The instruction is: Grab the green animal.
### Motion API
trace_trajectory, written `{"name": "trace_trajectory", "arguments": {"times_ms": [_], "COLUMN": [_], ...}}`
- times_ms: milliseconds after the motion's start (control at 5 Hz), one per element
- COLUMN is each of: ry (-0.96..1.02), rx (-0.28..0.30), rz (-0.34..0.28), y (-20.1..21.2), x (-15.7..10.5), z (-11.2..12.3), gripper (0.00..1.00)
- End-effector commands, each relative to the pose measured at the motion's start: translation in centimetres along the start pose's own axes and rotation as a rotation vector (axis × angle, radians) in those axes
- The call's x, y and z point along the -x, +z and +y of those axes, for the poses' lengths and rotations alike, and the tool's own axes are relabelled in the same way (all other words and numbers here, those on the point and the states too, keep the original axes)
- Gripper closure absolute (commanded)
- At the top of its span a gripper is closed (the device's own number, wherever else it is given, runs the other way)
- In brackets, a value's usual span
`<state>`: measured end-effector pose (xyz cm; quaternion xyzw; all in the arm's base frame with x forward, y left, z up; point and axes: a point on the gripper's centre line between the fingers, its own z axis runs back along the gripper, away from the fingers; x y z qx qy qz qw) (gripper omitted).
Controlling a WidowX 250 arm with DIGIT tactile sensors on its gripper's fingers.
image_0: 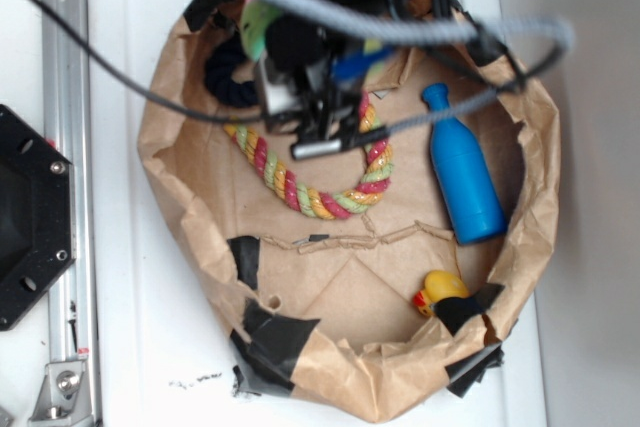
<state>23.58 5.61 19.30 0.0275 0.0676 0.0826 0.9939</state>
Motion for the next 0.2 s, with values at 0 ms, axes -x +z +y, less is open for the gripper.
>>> {"name": "trace_trajectory", "arguments": {"times_ms": [0], "ry": [0.081], "rx": [-0.002], "rz": [-0.128], "y": [2.23], "x": [1.44], "z": [-0.51], "gripper": [1.00]}}
